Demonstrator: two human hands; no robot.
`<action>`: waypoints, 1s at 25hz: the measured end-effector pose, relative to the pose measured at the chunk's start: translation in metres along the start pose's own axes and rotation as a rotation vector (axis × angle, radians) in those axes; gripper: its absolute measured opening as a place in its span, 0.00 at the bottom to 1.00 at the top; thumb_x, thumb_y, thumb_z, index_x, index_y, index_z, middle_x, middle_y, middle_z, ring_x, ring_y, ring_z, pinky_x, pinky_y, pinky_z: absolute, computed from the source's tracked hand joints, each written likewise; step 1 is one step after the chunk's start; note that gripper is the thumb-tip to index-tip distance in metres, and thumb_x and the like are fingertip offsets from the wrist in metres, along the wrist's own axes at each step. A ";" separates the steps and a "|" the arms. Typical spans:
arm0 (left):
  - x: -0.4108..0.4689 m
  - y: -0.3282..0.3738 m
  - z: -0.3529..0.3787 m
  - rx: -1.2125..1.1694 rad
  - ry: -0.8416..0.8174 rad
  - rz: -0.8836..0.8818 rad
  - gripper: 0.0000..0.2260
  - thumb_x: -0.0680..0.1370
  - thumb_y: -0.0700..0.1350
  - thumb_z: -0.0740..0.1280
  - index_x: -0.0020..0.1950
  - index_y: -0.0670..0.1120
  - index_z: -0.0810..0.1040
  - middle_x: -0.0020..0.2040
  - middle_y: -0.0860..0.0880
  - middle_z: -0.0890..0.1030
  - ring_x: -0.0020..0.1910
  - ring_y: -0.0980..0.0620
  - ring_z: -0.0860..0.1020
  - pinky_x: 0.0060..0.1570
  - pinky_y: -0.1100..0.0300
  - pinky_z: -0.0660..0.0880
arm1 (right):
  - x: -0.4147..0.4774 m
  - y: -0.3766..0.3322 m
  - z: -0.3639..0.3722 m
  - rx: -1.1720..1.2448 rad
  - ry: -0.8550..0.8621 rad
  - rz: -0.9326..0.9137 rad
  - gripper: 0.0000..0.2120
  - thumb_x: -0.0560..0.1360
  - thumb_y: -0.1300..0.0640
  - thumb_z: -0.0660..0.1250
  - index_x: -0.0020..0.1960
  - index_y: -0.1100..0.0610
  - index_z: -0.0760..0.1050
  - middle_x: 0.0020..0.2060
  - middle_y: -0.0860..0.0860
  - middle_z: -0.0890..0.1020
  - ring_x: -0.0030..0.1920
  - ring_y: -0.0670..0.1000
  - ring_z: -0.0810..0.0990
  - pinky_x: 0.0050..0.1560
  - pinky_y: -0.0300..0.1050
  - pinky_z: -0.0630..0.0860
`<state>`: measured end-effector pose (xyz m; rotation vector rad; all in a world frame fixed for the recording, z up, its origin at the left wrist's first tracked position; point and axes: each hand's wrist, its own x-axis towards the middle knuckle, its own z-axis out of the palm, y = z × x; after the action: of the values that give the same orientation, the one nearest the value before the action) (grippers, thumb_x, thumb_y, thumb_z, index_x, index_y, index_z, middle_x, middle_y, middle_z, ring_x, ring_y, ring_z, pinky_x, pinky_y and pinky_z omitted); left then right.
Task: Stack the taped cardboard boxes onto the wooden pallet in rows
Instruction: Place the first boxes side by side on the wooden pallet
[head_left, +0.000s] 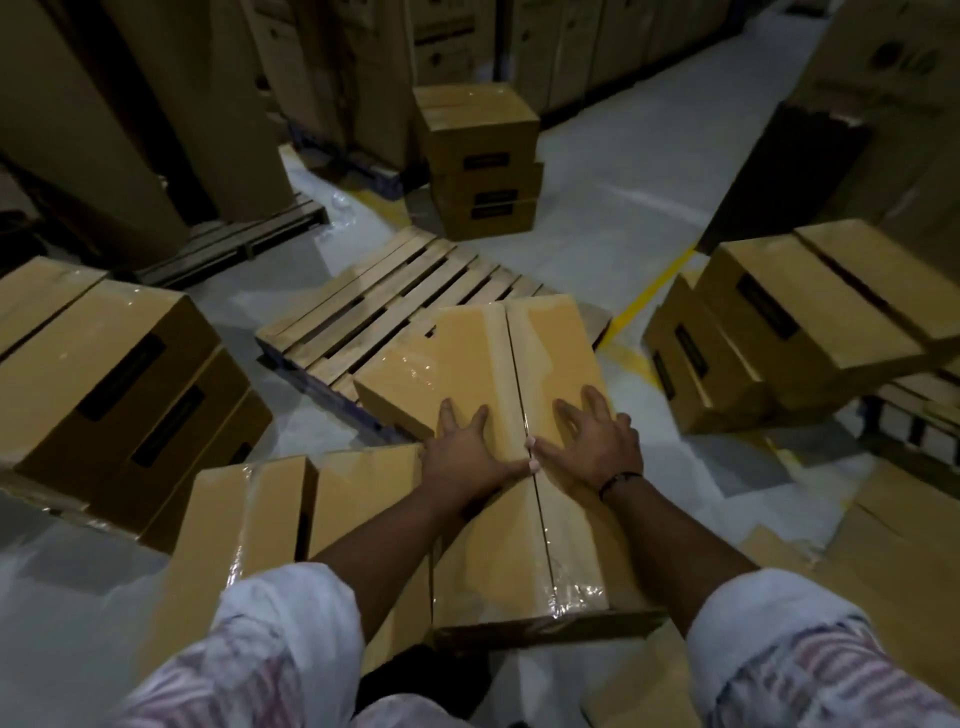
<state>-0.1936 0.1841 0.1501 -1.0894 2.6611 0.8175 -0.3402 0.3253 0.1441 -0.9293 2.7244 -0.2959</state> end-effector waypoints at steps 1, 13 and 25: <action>0.008 0.018 0.003 0.004 -0.003 0.017 0.58 0.60 0.83 0.65 0.83 0.57 0.53 0.83 0.44 0.40 0.76 0.30 0.62 0.72 0.37 0.66 | 0.006 0.016 -0.010 -0.007 0.012 0.011 0.40 0.68 0.23 0.63 0.74 0.40 0.66 0.80 0.50 0.54 0.69 0.67 0.65 0.67 0.59 0.68; 0.187 0.138 0.039 -0.020 -0.057 0.023 0.56 0.63 0.80 0.68 0.83 0.58 0.53 0.84 0.43 0.41 0.76 0.28 0.60 0.72 0.35 0.62 | 0.193 0.144 -0.020 -0.042 -0.003 0.033 0.44 0.62 0.17 0.53 0.71 0.40 0.66 0.78 0.51 0.57 0.71 0.65 0.66 0.66 0.63 0.69; 0.427 0.197 0.004 -0.093 0.002 -0.160 0.58 0.59 0.83 0.65 0.82 0.57 0.55 0.83 0.43 0.44 0.77 0.32 0.63 0.72 0.33 0.62 | 0.467 0.157 -0.066 -0.108 -0.121 -0.099 0.44 0.64 0.20 0.60 0.75 0.39 0.66 0.80 0.48 0.55 0.72 0.65 0.64 0.69 0.59 0.66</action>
<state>-0.6383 0.0442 0.0892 -1.3060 2.5187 0.9165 -0.8072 0.1647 0.0872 -1.0768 2.6102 -0.1070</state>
